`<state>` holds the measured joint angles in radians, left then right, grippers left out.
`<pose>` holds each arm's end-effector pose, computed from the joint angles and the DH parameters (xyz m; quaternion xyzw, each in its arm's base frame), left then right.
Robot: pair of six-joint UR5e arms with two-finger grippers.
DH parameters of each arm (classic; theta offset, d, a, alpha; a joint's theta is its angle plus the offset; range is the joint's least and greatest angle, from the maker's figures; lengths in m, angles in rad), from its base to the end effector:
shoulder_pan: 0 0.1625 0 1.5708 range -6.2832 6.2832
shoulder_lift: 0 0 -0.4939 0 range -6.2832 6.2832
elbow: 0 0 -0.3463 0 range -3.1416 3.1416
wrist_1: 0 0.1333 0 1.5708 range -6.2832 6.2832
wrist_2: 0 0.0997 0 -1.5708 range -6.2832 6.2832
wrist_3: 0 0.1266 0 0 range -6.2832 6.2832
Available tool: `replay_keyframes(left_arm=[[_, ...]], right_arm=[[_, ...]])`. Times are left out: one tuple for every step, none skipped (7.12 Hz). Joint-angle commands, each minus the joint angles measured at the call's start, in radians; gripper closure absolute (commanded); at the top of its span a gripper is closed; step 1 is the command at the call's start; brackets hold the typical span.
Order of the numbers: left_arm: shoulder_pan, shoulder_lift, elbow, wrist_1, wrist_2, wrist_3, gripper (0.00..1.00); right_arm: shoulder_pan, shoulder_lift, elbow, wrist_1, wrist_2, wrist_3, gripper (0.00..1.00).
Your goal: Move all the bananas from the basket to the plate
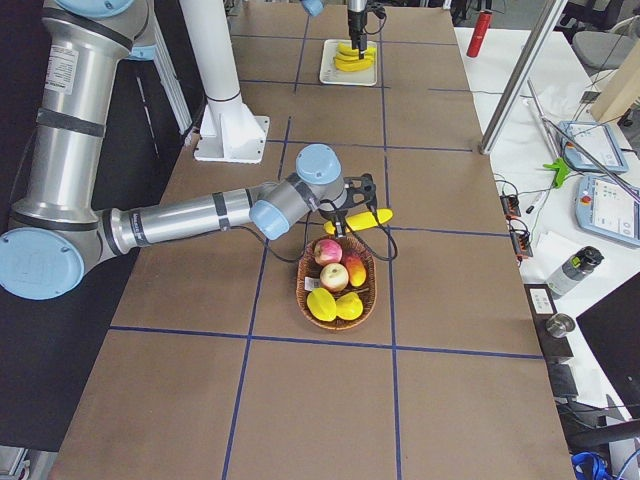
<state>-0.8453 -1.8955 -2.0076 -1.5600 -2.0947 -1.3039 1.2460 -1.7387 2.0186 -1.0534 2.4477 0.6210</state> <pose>0.3165 -0.4623 0.4038 -0.0177 0.4279 -0.1653 0.8884 -0.0865 -0.3696 0.5390 0.1347 -0.5084 -0.0399 0.8496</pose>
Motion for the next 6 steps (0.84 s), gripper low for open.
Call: replay_keyframes(left_arm=[[0.038,-0.089,0.016,-0.011,-0.002,-0.033,0.00],[0.046,-0.117,0.017,-0.041,-0.004,-0.093,0.00],[0.057,-0.128,0.029,-0.169,-0.002,-0.186,0.00],[0.060,-0.129,0.071,-0.357,-0.004,-0.289,0.00],[0.081,-0.129,0.116,-0.538,-0.002,-0.414,0.00],[0.104,-0.138,0.131,-0.643,-0.002,-0.505,0.00]], right_arm=[[-0.141,0.218,0.006,0.004,0.025,0.285,1.00],[-0.219,0.304,0.006,0.004,-0.051,0.419,0.99],[-0.303,0.350,0.012,0.006,-0.126,0.500,0.99],[-0.392,0.411,0.011,0.006,-0.206,0.569,0.99],[-0.498,0.463,0.012,0.004,-0.333,0.632,0.99],[-0.592,0.513,0.012,-0.002,-0.437,0.678,0.99]])
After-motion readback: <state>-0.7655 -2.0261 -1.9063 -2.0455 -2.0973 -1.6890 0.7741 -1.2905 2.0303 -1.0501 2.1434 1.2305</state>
